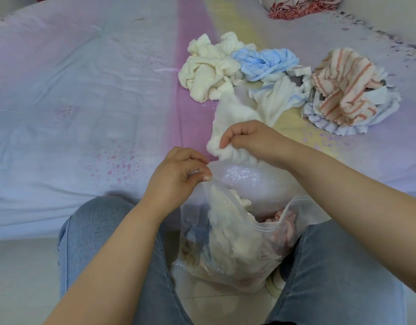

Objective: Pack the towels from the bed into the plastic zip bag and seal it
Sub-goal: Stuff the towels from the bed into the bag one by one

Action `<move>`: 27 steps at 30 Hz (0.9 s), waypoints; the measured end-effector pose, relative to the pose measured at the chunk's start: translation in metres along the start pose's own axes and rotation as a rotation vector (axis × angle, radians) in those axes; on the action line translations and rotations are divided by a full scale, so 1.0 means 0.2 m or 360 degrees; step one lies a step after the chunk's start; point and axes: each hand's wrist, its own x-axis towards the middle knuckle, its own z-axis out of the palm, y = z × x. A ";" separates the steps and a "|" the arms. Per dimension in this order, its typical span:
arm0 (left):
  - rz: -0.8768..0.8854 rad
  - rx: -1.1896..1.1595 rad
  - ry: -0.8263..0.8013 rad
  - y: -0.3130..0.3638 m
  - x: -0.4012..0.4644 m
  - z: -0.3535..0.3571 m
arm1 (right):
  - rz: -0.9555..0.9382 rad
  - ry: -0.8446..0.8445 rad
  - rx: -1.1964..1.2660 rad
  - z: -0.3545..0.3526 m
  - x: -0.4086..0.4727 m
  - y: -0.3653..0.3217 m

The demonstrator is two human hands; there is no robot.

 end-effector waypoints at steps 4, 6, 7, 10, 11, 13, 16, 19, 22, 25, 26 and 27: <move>0.0004 -0.0007 0.0047 0.00 0.00 0.00 | -0.0116 0.0534 -0.0744 -0.09 0.21 0.09; -0.0009 -0.0019 0.0044 -0.01 0.00 0.00 | 0.0168 0.0413 -0.0985 -0.15 0.31 0.18; -0.0024 -0.0026 0.0038 -0.01 0.00 0.00 | 0.0326 0.0312 -0.0941 -0.16 0.35 0.22; -0.0050 -0.0028 0.0038 -0.02 0.00 0.00 | 0.0633 0.0247 -0.0770 -0.17 0.43 0.35; -0.0048 -0.0028 0.0041 -0.02 0.00 0.00 | 0.0675 0.0311 -0.0747 -0.17 0.44 0.36; -0.0049 -0.0023 0.0037 -0.02 0.00 0.00 | 0.0731 0.0391 -0.0683 -0.17 0.45 0.34; -0.0046 -0.0017 0.0035 -0.02 0.00 -0.01 | 0.0829 0.0298 -0.0734 -0.20 0.43 0.27; -0.0053 0.0006 0.0041 -0.03 0.00 -0.01 | 0.0763 0.0238 -0.0622 -0.25 0.35 0.15; -0.0072 0.0003 0.0037 -0.02 0.00 -0.02 | 0.0573 0.0065 -0.0430 -0.24 0.23 0.05; -0.0066 -0.0060 -0.0013 -0.02 0.00 -0.02 | 0.0231 0.0124 -0.0165 -0.17 0.13 0.04; -0.0055 -0.0104 -0.0052 -0.01 0.00 -0.02 | 0.0101 0.0229 -0.0155 -0.16 0.10 0.06; -0.0049 -0.0155 -0.0097 0.00 0.00 -0.03 | -0.0002 0.0364 -0.0152 -0.14 0.07 0.07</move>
